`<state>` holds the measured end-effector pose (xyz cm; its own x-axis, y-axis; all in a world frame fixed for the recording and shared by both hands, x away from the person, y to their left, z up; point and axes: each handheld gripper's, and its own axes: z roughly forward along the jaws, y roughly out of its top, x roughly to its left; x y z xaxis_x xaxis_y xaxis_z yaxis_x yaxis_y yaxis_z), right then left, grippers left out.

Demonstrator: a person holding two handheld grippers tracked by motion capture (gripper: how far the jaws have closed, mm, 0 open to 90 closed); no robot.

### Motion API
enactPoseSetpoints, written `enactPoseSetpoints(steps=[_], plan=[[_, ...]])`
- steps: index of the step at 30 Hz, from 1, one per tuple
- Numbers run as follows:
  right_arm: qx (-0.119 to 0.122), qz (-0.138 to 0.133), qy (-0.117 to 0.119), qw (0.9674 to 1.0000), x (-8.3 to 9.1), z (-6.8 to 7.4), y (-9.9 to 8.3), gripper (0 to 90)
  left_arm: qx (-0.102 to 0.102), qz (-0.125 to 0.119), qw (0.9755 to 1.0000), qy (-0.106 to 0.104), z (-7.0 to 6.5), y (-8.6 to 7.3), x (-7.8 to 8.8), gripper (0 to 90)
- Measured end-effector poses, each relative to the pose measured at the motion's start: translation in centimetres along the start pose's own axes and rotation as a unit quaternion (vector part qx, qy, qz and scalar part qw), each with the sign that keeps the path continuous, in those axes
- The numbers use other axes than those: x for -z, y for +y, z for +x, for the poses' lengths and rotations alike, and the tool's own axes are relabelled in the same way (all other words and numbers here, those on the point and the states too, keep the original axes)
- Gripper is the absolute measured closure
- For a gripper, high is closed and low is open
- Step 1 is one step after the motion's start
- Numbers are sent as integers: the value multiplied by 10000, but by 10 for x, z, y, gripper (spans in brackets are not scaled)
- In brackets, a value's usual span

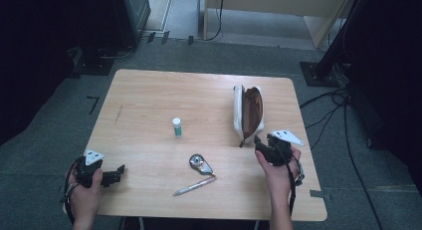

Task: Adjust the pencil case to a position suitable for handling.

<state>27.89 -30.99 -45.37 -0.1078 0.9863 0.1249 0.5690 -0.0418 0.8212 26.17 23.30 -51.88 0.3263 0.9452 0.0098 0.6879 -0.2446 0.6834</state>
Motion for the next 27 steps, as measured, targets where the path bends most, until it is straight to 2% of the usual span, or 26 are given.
enactPoseSetpoints(steps=[4, 7, 14, 16, 18, 19, 20, 27], plan=[[-132, 76, -130, 9998, -14, 4, 7, 482, 1, 0, 10000, 0, 0, 0, 0, 0], [-116, 181, -188, 9996, -24, 4, 8, 486, 0, -1, 10000, 0, 0, 0, 0, 0], [-211, 162, -197, 9995, -40, 3, 9, 518, 1, -1, 10000, 1, 0, 0, 0, 0], [-251, 158, -192, 9994, -43, 3, 9, 551, 0, 0, 10000, 0, 0, 0, 0, 0], [-288, 108, -200, 9993, -47, 2, 8, 621, 0, -1, 10000, 1, 0, 0, 0, 0], [-288, 108, -200, 9993, -47, 2, 8, 621, 0, 0, 10000, 1, 0, 0, 0, 0], [-308, 74, -212, 9993, -48, 1, 8, 665, 0, 0, 10000, 2, 0, 0, 0, 0], [-326, -2, -136, 9994, -48, 1, 9, 741, -1, 0, 10000, 1, 0, 0, 0, 0]])
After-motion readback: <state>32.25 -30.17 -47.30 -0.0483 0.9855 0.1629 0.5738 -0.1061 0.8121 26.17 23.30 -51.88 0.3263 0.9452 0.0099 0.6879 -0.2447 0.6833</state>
